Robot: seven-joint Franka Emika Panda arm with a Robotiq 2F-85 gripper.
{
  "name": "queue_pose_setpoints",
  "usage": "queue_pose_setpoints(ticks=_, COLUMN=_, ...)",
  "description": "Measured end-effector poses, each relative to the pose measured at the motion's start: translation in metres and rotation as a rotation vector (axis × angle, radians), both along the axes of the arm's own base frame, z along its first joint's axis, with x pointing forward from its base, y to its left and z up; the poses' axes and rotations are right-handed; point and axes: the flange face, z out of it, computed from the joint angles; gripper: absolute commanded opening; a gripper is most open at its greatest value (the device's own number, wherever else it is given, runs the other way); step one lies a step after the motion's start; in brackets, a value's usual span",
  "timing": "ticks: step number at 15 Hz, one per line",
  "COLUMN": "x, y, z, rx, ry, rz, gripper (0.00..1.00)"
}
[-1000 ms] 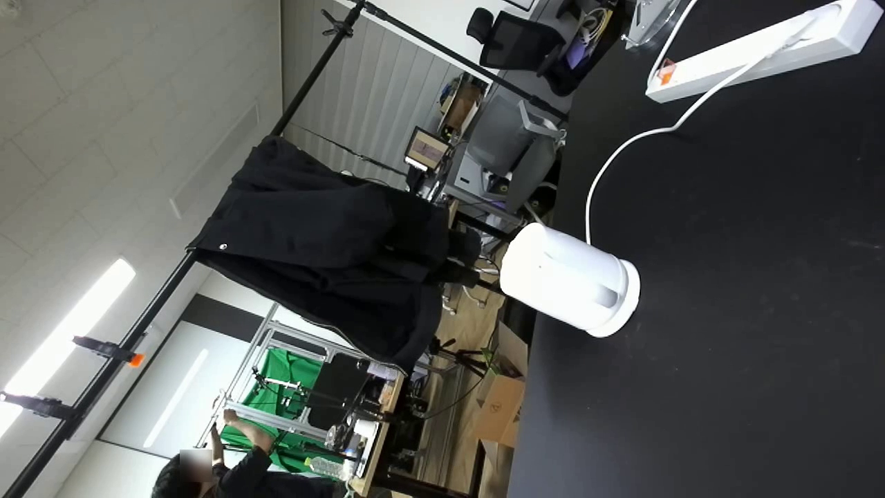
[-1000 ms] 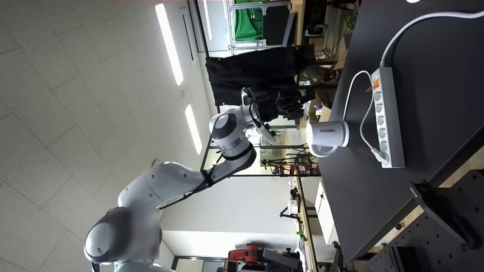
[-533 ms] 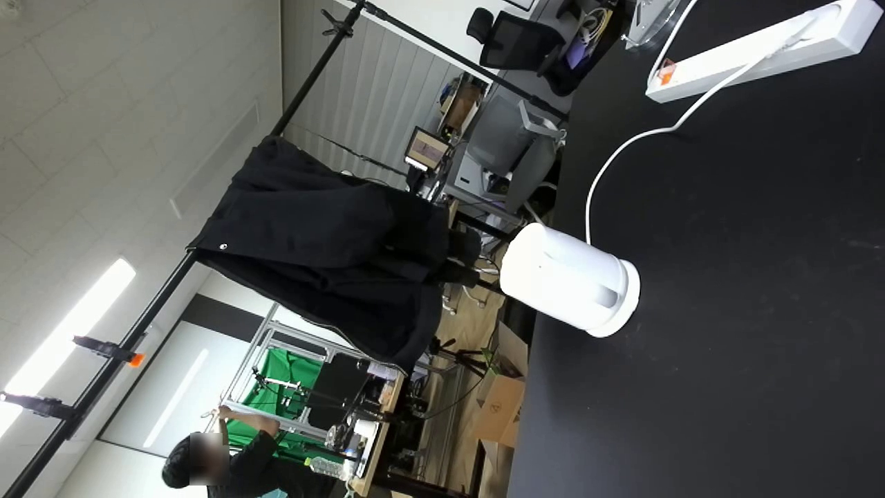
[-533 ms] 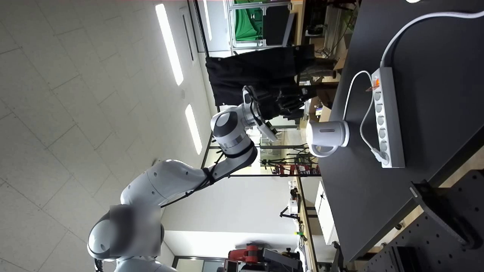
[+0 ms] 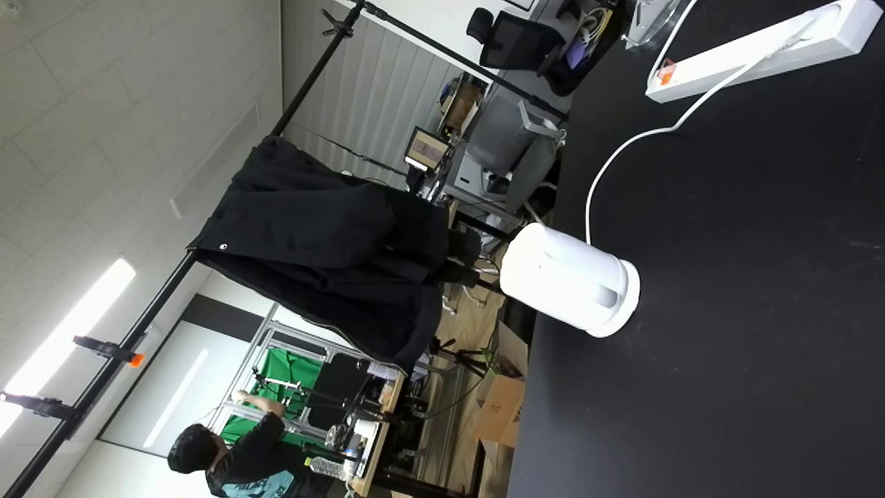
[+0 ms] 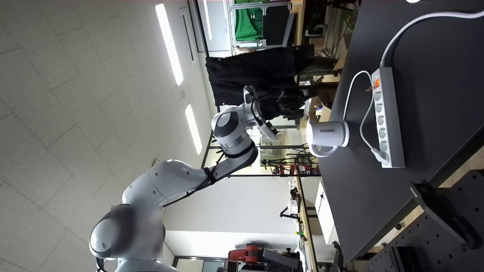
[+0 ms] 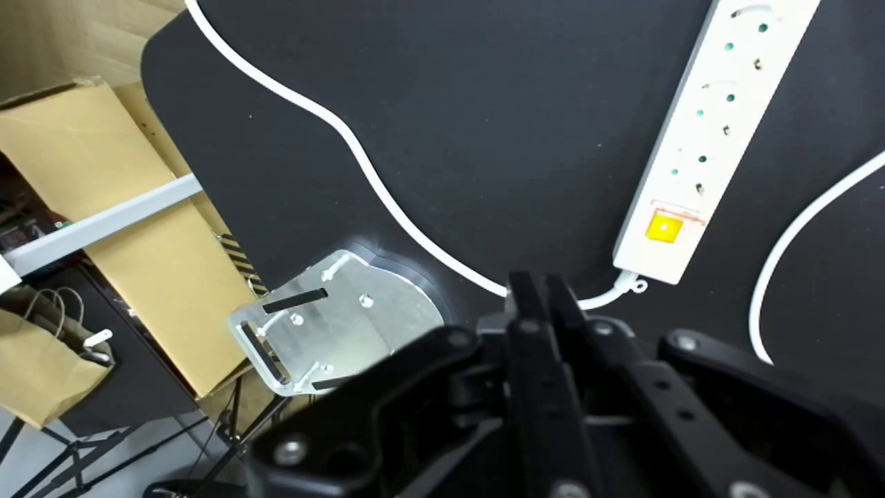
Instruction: Turn off the switch on the adapter
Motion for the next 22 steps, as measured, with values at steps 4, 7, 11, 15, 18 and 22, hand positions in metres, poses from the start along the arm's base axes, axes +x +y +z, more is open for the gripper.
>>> queue_pose_setpoints(ticks=4, x=0.019, y=0.013, z=-0.012, rx=0.010, ry=-0.001, rz=0.002, gripper=0.00)
queue_pose_setpoints(ticks=7, x=0.040, y=0.020, z=-0.020, rx=0.012, ry=-0.043, rz=0.016, gripper=0.00)
queue_pose_setpoints(ticks=11, x=0.057, y=0.016, z=-0.043, rx=0.051, ry=-0.105, rz=-0.017, gripper=0.00)
queue_pose_setpoints(ticks=15, x=0.065, y=0.007, z=-0.081, rx=0.108, ry=-0.113, rz=-0.069, gripper=0.00)
queue_pose_setpoints(ticks=18, x=0.070, y=0.001, z=-0.106, rx=0.131, ry=-0.134, rz=-0.086, gripper=0.00)
queue_pose_setpoints(ticks=22, x=0.074, y=-0.001, z=-0.133, rx=0.132, ry=-0.134, rz=-0.086, gripper=0.00)
